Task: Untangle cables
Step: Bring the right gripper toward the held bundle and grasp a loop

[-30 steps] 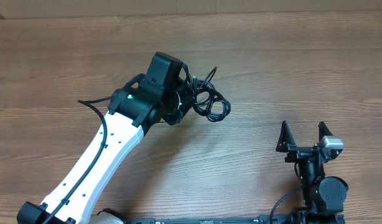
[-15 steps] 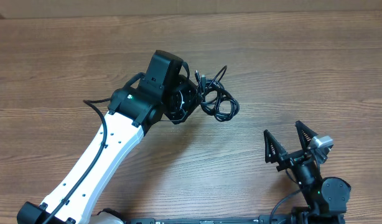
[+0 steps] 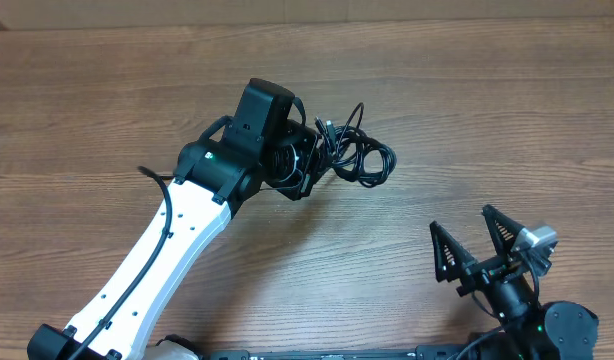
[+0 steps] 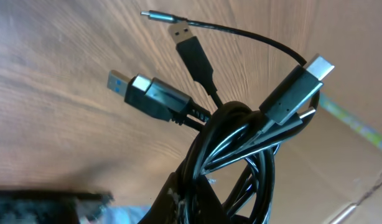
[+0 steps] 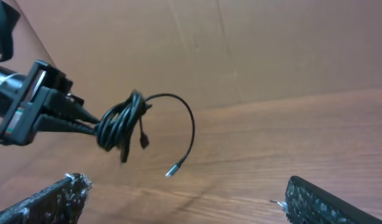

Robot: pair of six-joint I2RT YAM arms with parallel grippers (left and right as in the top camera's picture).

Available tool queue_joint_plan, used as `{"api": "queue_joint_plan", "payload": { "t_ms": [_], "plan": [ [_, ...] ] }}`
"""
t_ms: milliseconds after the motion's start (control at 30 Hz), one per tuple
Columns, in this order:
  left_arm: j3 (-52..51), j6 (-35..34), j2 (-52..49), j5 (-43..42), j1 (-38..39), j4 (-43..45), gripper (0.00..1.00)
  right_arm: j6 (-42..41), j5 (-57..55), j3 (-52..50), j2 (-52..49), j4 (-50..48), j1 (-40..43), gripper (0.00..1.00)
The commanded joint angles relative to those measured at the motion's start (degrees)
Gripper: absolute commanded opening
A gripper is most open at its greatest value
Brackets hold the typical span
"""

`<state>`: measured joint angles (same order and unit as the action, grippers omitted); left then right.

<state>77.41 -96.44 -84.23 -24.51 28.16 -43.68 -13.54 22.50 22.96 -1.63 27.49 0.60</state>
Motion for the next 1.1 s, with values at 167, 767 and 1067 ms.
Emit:
{"api": "queue_joint_plan", "payload": {
  "t_ms": [167, 767, 1067],
  "plan": [
    [1.51, -12.94, 1.51, -11.67, 0.35, 0.7, 0.04, -0.39, 10.78, 9.2, -10.56, 1.88, -0.33, 1.0],
    [1.51, -16.57, 1.51, -13.03, 0.39, 3.96, 0.04, -6.93, 41.7, 16.28, -31.98, -16.7, -0.33, 1.0],
    [1.51, -16.96, 1.51, -12.57, 0.42, 5.01, 0.04, -7.87, 42.93, 16.26, -32.02, -16.72, -0.33, 1.0]
  ]
}}
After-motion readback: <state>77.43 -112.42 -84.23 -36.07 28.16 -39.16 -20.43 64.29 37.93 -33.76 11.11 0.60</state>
